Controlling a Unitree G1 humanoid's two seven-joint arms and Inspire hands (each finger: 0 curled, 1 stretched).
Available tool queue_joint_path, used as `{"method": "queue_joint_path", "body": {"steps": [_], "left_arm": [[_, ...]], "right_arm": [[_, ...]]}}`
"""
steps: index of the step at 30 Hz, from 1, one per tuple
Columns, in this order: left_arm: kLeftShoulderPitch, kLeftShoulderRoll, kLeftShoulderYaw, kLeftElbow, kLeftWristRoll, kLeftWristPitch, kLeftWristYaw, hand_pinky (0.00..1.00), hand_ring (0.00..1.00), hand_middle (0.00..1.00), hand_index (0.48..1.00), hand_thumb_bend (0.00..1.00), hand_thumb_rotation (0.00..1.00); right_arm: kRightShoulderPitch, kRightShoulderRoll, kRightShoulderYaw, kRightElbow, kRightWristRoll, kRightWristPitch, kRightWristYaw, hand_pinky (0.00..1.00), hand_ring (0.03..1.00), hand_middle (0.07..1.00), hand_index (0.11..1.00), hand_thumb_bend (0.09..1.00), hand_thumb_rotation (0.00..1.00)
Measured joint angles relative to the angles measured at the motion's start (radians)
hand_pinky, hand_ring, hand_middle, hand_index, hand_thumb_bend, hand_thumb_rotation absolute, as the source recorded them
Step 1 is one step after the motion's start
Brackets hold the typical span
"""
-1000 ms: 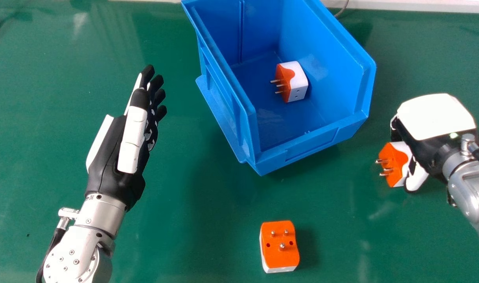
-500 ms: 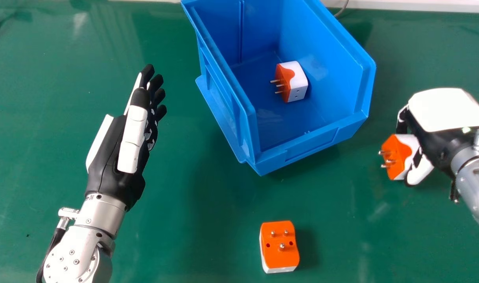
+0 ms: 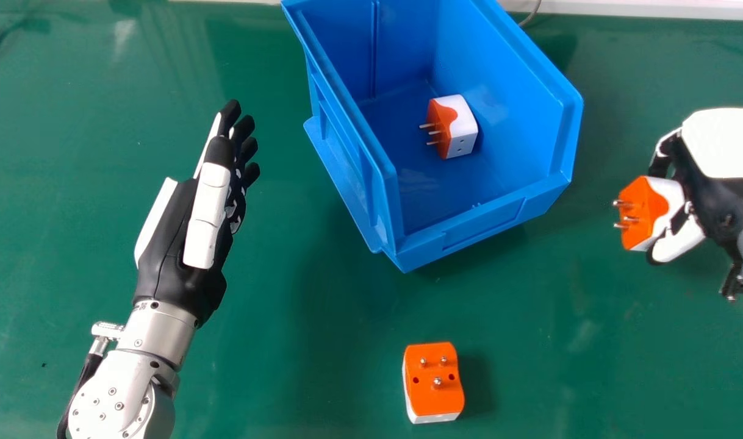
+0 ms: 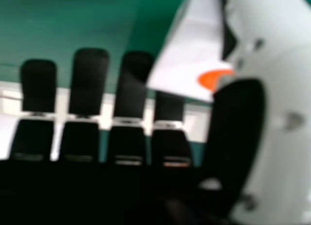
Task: Pick all objects and put in blue box
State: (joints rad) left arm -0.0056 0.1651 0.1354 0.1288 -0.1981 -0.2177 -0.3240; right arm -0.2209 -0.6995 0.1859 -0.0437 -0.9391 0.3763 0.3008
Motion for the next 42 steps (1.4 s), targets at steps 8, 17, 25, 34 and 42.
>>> {"method": "queue_joint_path", "body": {"steps": [8,17,25,34,42], "left_arm": [[0.0,-0.001,-0.001,0.0,0.0,0.0,0.001,1.0,1.0,1.0,1.0,0.77,1.0],[0.0,0.0,-0.003,-0.001,0.0,0.0,0.001,1.0,1.0,1.0,1.0,0.76,1.0],[0.0,-0.001,-0.003,-0.001,0.0,0.0,0.002,1.0,1.0,1.0,1.0,0.77,1.0],[0.0,-0.001,-0.003,-0.001,0.0,0.001,0.001,1.0,1.0,1.0,1.0,0.76,1.0],[0.0,-0.002,-0.003,-0.001,0.0,0.001,0.001,1.0,1.0,1.0,1.0,0.76,1.0]], "right_arm": [[-0.008,-0.016,-0.006,-0.146,-0.014,0.116,0.28,0.35,0.4,0.517,0.517,0.514,0.0],[-0.061,-0.045,-0.008,-0.339,-0.115,0.154,0.45,0.35,0.406,0.52,0.502,0.515,0.0],[-0.093,-0.011,-0.008,-0.476,-0.214,0.155,0.546,0.33,0.399,0.511,0.506,0.515,0.0],[-0.142,0.103,-0.013,-0.554,-0.253,0.132,0.574,0.3,0.388,0.503,0.507,0.513,0.0],[-0.203,0.164,-0.013,-0.567,-0.316,0.091,0.615,0.26,0.379,0.49,0.513,0.512,0.0]]}}
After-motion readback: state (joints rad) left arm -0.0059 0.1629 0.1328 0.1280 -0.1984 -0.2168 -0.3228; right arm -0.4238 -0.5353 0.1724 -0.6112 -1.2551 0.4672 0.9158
